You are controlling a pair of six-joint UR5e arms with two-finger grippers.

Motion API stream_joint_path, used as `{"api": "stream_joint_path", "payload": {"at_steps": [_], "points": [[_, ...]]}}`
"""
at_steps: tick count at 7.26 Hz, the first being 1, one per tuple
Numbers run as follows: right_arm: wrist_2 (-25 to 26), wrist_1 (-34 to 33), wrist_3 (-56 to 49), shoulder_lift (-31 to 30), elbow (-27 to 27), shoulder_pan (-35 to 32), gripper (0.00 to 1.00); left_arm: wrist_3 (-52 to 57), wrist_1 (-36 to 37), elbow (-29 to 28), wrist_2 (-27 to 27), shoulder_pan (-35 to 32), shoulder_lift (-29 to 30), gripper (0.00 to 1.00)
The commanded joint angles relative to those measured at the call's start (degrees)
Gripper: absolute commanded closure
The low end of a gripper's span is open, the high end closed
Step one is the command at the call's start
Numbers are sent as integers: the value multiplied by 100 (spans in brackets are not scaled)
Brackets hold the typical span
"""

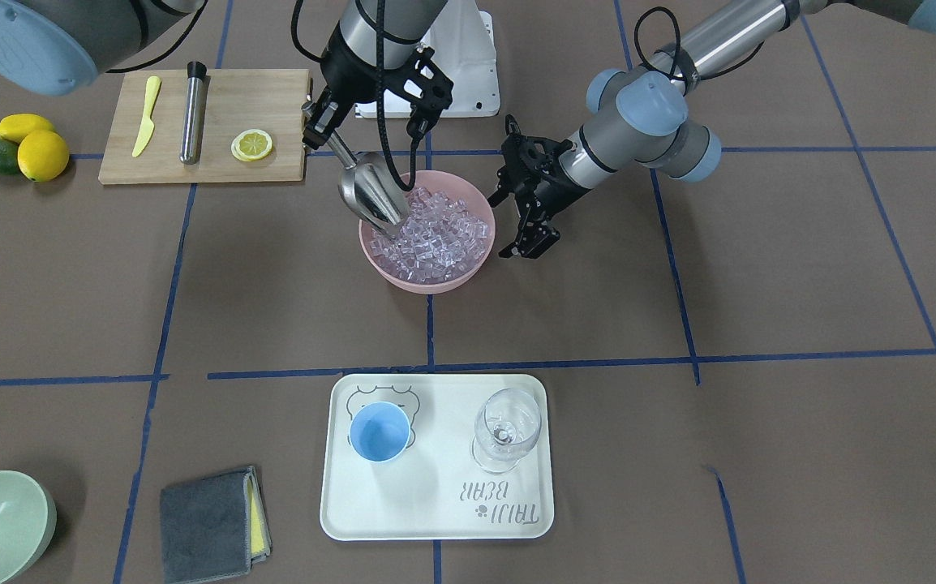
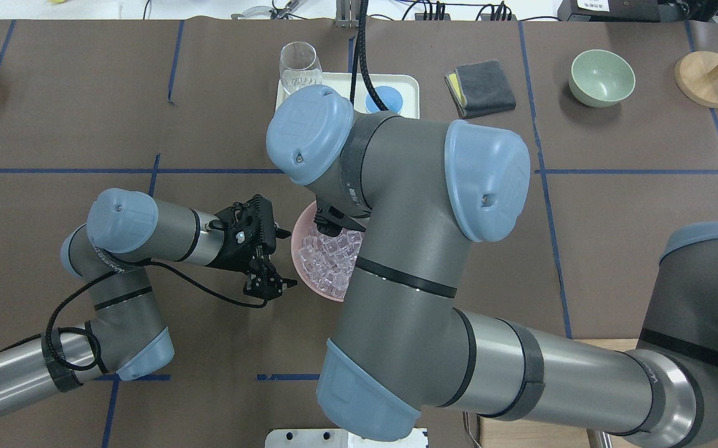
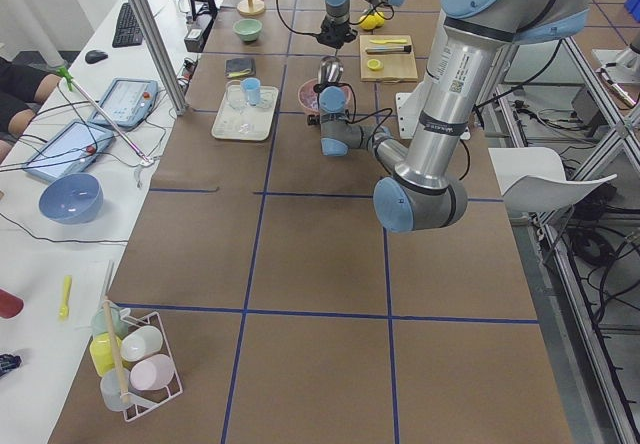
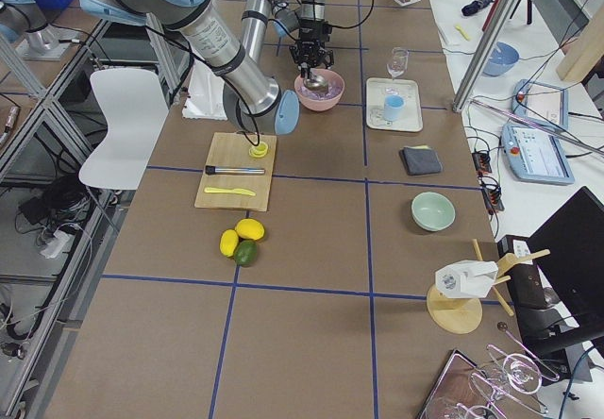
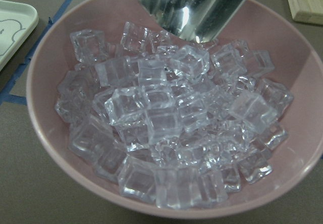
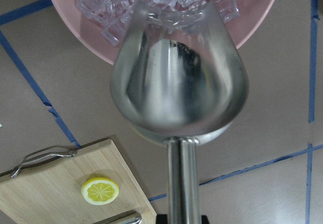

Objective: Put ice in cup with scoop
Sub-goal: 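Lower the scoop into the ice cubes with the right gripper, then drag the scoop through the ice to fill it, left gripper steadying the bowl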

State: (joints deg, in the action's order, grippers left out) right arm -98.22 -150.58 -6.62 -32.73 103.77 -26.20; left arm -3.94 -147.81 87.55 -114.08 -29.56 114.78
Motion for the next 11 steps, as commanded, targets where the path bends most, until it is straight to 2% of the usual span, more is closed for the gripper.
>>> {"api": "stream_joint_path", "payload": {"at_steps": [1,7,11], "points": [[92,37,21,-40,-49,106,100,-2,-2,7,0,-6,0,0],[31,906,47,-478,-50,115,100,-54,7,34,9,-15,9,0],[-206,1757,126,-891,-49,106,100,-125,24,51,9,-6,26,0]]}}
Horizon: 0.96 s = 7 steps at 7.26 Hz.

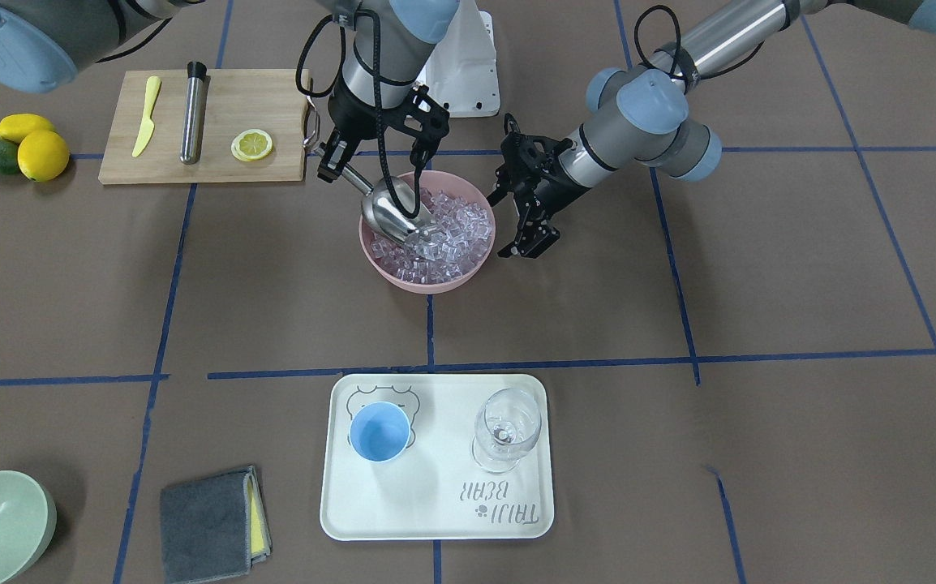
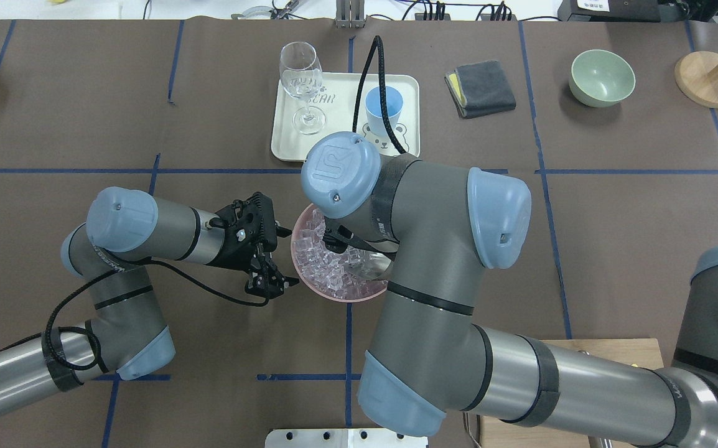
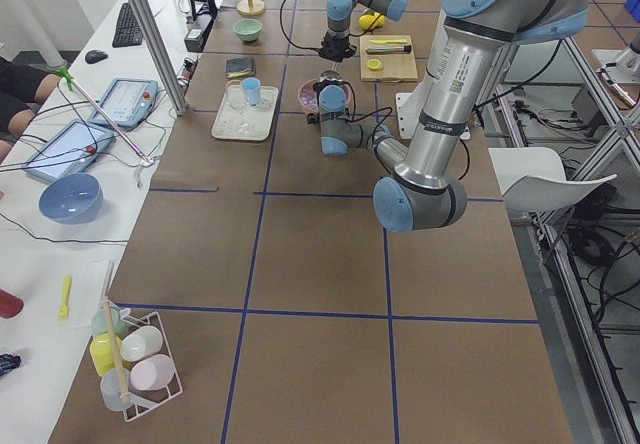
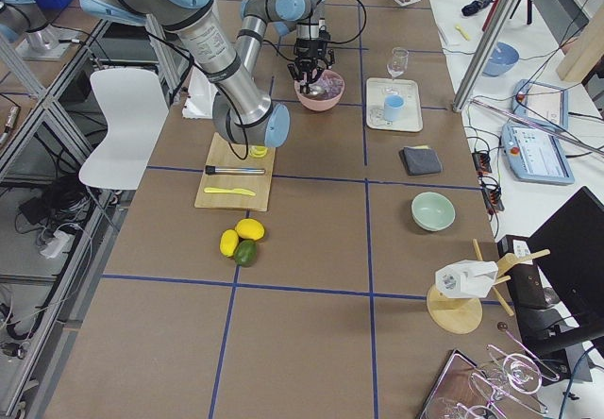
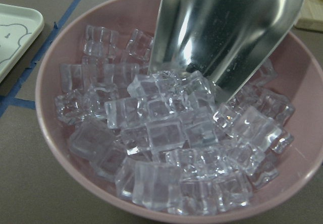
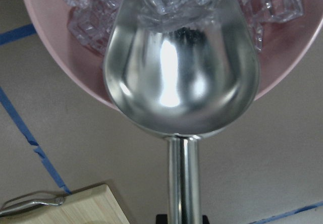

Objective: Put ice in cup with scoop
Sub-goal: 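Drag the scoop through the ice to fill it, left gripper steadying the bowl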

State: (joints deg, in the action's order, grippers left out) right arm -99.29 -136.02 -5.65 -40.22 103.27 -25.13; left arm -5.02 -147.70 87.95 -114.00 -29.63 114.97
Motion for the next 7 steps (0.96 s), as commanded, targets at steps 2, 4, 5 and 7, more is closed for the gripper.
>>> {"api": "stream_joint_path", "payload": {"at_steps": [2,4,5,7], "points": [[-293,776,38,-424,44,-71,100,-16,48,20,0,1,25,0],[-590,1067,38,-618,123,-167,100,-16,49,38,0,-8,25,0],[-601,1312,47,-758,114,-167,100,-16,49,64,0,-8,25,0],[-872,1752,73,-988,114,-229,100,-16,49,65,0,-8,25,0]]}}
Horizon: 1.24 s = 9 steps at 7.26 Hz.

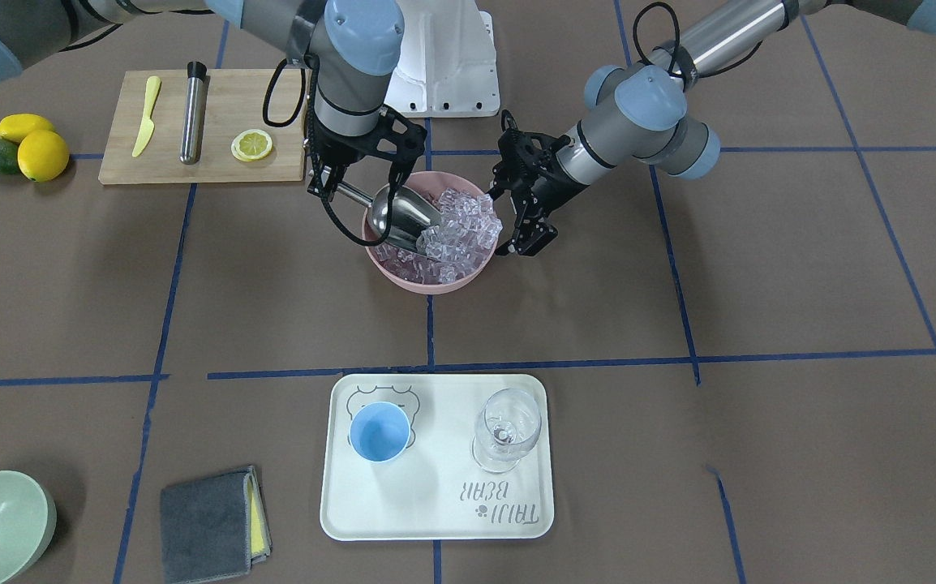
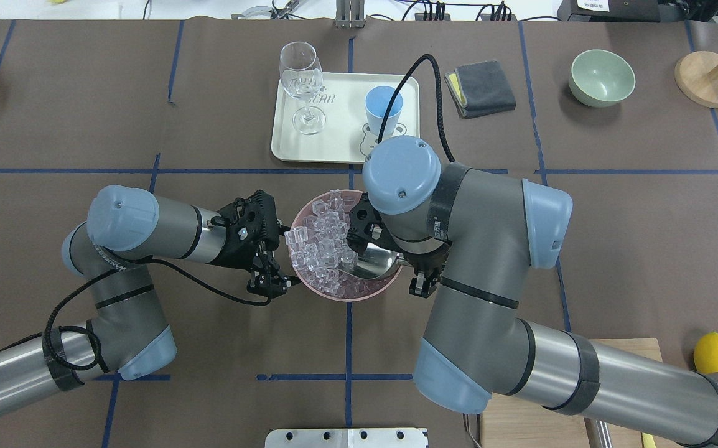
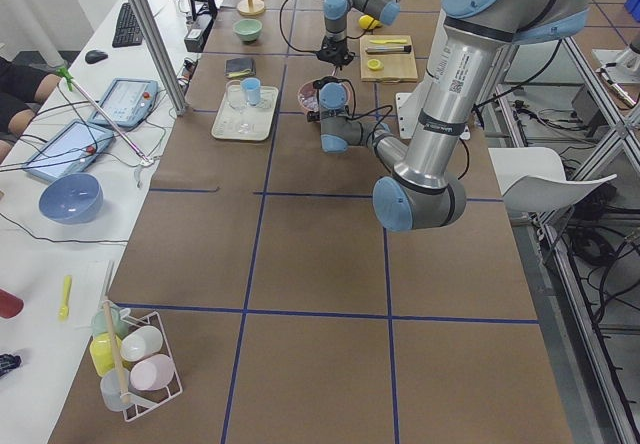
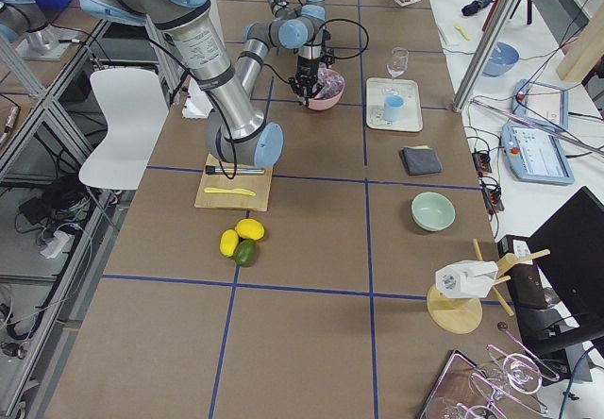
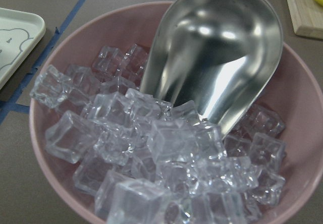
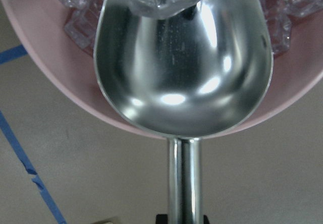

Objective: Put ice in cup with scoop
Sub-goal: 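Drag the scoop through the ice to fill it, left gripper steadying the bowl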

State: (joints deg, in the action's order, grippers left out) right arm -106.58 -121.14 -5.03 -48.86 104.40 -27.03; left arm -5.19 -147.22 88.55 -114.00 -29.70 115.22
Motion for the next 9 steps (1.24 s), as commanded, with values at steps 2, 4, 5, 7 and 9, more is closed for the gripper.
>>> {"api": "stream_joint_path", "payload": {"at_steps": [2,4,5,7,9], "points": [[-284,284,11,-132,2,-118,100,0,0,5,9,-10,0,0],[-695,293,-16,-185,11,-302,100,-9,0,5,18,-10,0,0],[-758,580,2,-298,2,-312,100,-9,9,5,26,-10,0,0],[-1118,1670,229,-755,2,-417,100,-26,0,14,27,-10,0,0],[-1251,1699,239,-774,54,-479,100,-26,0,14,35,-10,0,0]]}}
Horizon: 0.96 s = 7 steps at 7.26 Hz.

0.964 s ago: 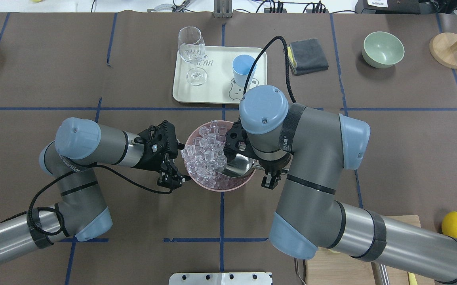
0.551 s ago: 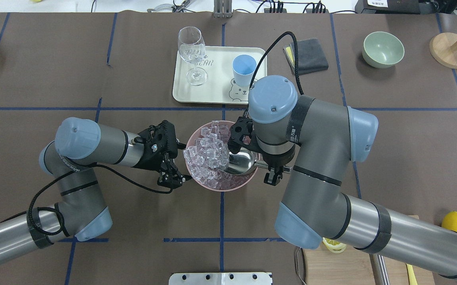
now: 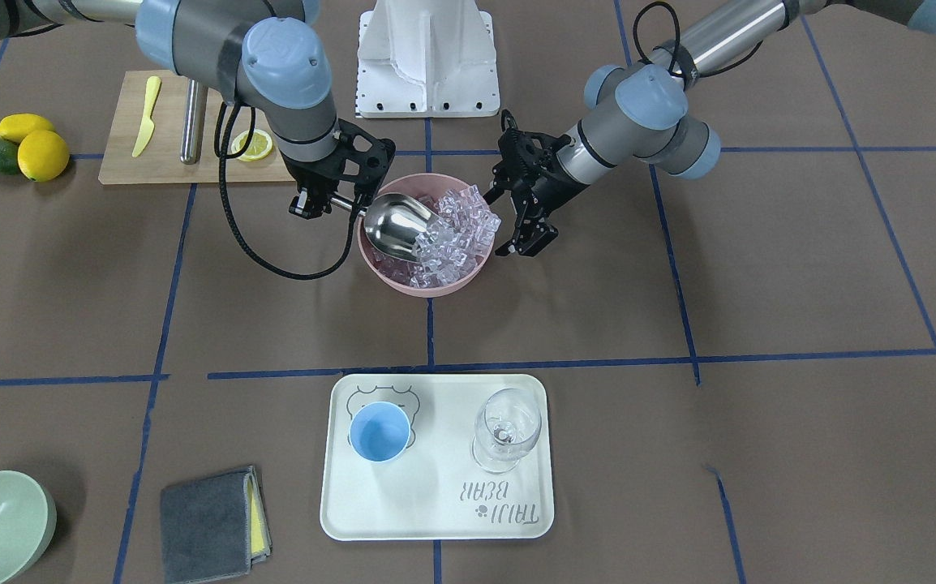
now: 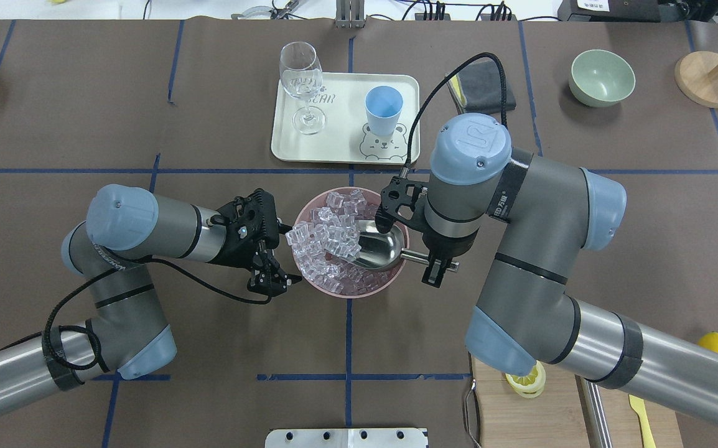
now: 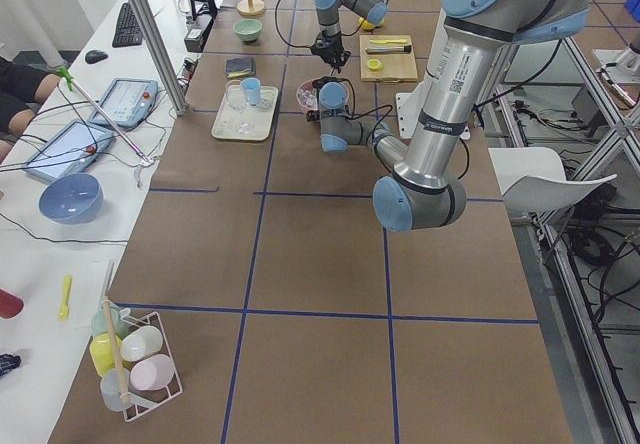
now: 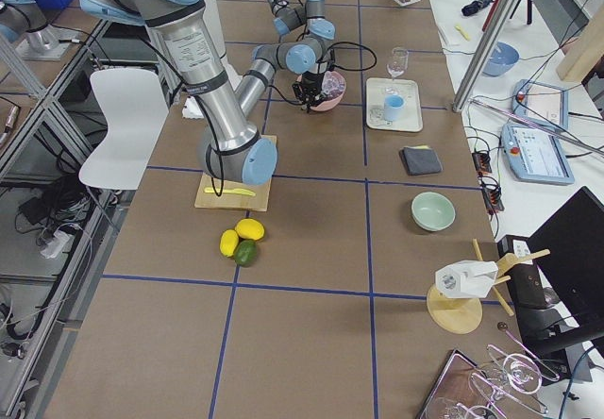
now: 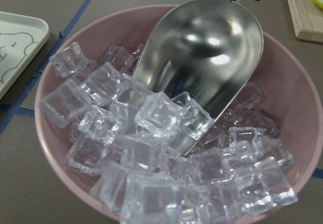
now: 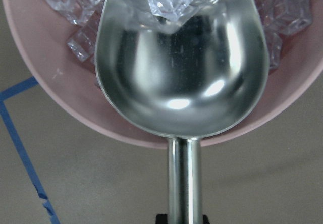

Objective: Put ice in cup with scoop
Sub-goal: 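Drag the scoop through the ice to fill it, left gripper steadying the bowl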

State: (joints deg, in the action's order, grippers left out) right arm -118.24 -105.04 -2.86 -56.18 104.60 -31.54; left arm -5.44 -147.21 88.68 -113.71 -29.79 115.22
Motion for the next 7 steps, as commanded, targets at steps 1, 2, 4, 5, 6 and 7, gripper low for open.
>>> {"api": "stream_joint_path", "payload": {"at_steps": [1,2,4,5,6,7], "points": [[-76,89,31,-85,182,-36,100,-1,0,1,7,0,0,0],[-76,89,40,-199,349,-28,100,-1,0,1,7,0,0,0],[-59,98,284,-253,350,-19,100,-1,0,1,7,-9,-9,0],[-59,98,295,-261,420,-27,100,-1,8,1,-2,-44,-9,0],[-50,107,295,-314,490,-28,100,-1,8,1,-2,-44,-9,0],[-33,281,339,-358,526,-28,100,-1,8,1,7,-44,0,0]]}}
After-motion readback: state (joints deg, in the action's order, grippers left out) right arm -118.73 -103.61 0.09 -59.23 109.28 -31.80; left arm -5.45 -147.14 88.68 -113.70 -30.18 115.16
